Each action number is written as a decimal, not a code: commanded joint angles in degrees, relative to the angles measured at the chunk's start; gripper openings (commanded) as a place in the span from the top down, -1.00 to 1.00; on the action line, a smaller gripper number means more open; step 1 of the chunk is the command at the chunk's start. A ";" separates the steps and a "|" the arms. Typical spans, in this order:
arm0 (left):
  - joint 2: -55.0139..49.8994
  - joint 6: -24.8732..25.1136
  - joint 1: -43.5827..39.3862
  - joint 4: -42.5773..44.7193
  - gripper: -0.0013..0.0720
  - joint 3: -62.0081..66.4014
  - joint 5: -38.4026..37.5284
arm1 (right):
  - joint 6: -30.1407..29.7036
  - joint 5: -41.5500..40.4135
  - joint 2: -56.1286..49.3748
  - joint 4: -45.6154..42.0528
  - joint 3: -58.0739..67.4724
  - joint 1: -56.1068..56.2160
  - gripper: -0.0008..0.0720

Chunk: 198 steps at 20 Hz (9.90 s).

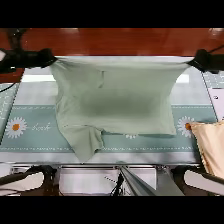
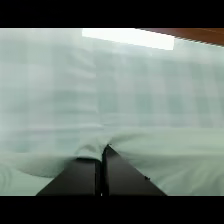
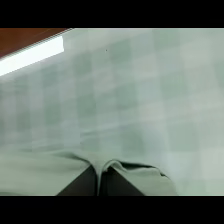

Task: Fold the shirts.

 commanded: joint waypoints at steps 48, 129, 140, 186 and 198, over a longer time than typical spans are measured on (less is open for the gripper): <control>14.60 7.13 21.46 -5.88 -0.95 -52.35 -21.97 | -0.42 4.94 26.82 -3.65 -46.42 -5.40 -0.74; 11.26 0.48 10.27 -3.28 -0.95 -25.97 -12.85 | -1.40 10.45 -23.93 5.18 1.33 -3.87 -0.74; 11.21 1.11 -9.40 -4.96 0.91 -25.62 -9.66 | -2.25 18.14 -20.92 1.05 4.28 2.03 0.92; 43.54 -2.03 -5.97 -12.15 0.91 -36.87 -17.90 | 5.51 -2.12 -0.15 3.21 0.13 39.28 0.92; 54.16 -4.31 -5.95 -12.17 0.91 -46.01 -15.02 | 6.21 -0.63 -20.48 8.81 15.28 38.82 -0.74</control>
